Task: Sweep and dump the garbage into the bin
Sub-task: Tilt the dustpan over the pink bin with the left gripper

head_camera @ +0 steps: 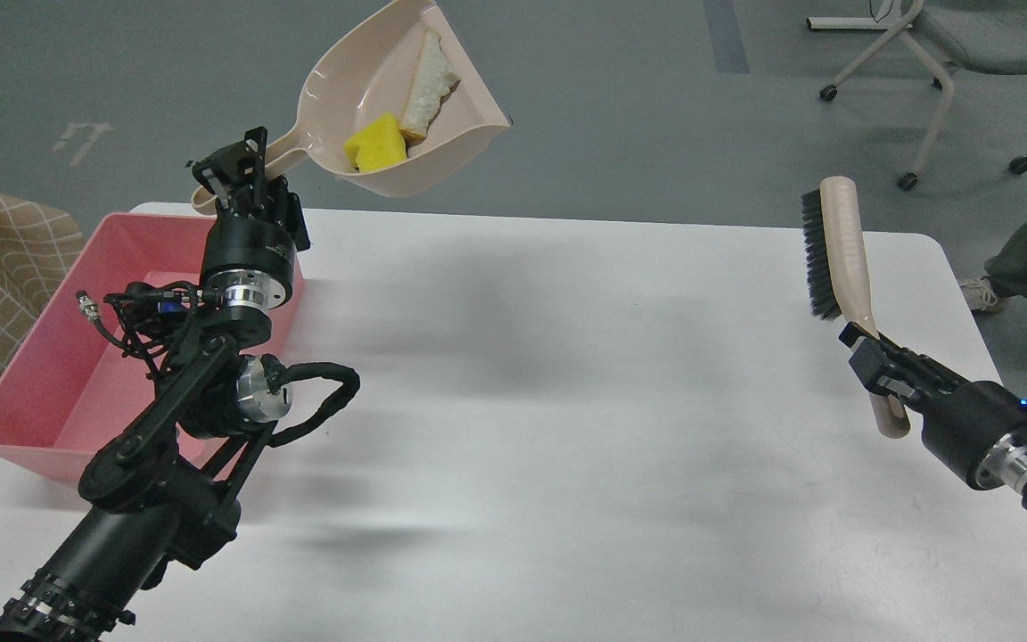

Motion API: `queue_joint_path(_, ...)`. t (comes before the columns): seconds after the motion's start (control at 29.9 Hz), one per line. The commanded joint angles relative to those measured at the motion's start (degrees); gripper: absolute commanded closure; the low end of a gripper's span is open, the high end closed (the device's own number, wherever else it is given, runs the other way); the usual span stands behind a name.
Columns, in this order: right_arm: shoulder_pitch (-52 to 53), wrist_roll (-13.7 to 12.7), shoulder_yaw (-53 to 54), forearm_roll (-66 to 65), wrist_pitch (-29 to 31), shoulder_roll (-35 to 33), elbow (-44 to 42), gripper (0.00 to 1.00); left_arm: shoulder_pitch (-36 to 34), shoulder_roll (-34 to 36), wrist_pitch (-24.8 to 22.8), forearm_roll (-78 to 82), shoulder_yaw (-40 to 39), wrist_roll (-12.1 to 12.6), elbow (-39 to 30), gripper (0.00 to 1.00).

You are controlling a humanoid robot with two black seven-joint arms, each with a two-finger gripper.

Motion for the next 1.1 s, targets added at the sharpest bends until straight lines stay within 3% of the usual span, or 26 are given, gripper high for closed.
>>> queue_joint_path(0.0, 0.1, 0.0, -0.1, 0.0, 0.0, 0.1, 0.0, 0.98, 2.2, 2.2, -2.0, 0.0, -1.4, -0.1, -0.4, 0.85)
queue_joint_path(0.67, 2.0, 0.0, -0.3, 0.0, 0.0, 1.4, -0.8, 0.98, 9.5, 17.9, -19.7, 0.0, -10.3, -0.4, -0.8, 0.85)
queue_joint_path(1.07, 2.0, 0.6, -0.5, 0.0, 0.0, 2.4, -0.9, 0.98, 11.6, 25.7, -26.0, -0.1, -12.8, -1.2, 0.8, 0.85)
